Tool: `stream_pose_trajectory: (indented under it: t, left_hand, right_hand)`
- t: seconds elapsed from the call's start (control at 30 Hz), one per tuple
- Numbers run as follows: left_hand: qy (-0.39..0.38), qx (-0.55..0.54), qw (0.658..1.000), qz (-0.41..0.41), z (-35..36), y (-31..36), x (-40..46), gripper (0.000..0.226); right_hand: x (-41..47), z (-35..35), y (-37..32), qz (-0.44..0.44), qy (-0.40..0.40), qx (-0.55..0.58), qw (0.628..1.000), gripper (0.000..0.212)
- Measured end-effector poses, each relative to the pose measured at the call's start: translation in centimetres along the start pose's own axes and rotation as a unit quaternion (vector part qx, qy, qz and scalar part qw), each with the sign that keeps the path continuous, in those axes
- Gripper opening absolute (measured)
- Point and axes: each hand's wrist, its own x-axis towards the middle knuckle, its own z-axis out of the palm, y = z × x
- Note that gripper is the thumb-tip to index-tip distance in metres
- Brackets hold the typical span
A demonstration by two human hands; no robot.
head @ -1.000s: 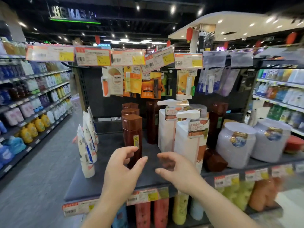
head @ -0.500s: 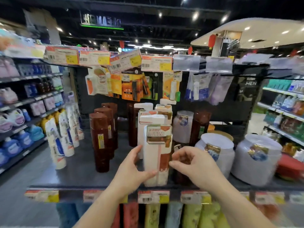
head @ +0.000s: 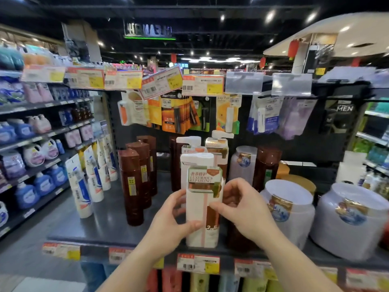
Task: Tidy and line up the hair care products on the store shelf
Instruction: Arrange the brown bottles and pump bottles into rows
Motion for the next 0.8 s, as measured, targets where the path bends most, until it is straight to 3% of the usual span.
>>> stream_pose_trajectory:
  t: [0.23, 0.37, 0.43, 0.5, 0.57, 0.63, 0.73, 0.8]
  left_hand:
    - [-0.033, -0.013, 0.999, 0.011, 1.7, 0.2, 1.9, 0.072]
    - [-0.053, -0.009, 0.998, 0.015, 2.6, 0.2, 2.7, 0.073]
    - [-0.063, -0.008, 0.998, 0.009, 2.2, 0.2, 2.9, 0.071]
    - [-0.035, -0.032, 0.999, -0.003, 1.2, 0.1, 3.3, 0.060]
    - [0.065, -0.047, 0.997, -0.006, 0.1, -0.2, 4.2, 0.045]
    - [0.145, -0.026, 0.989, -0.020, -0.7, -0.7, 5.5, 0.049]
    - [0.123, 0.013, 0.991, -0.058, -0.6, -1.2, 7.1, 0.078]
    - [0.088, 0.025, 0.995, -0.048, 0.2, -1.5, 7.7, 0.075]
  right_hand:
    - [2.6, -2.3, -0.9, -0.019, -0.017, 0.037, 0.999, 0.073]
    - [4.5, -5.0, -2.1, 0.017, 0.044, 0.078, 0.996, 0.079]
    - [5.0, -5.8, -2.5, 0.024, 0.042, 0.069, 0.996, 0.072]
    - [5.1, -6.1, -2.6, 0.030, 0.000, 0.035, 0.999, 0.071]
    - [5.2, -6.0, -2.4, 0.035, -0.059, -0.014, 0.998, 0.081]
    - [5.2, -5.5, -2.2, 0.037, -0.108, -0.048, 0.992, 0.092]
    - [5.2, -4.6, -1.9, 0.022, -0.150, -0.085, 0.985, 0.091]
    - [5.2, -4.1, -1.6, 0.014, -0.163, -0.107, 0.981, 0.083]
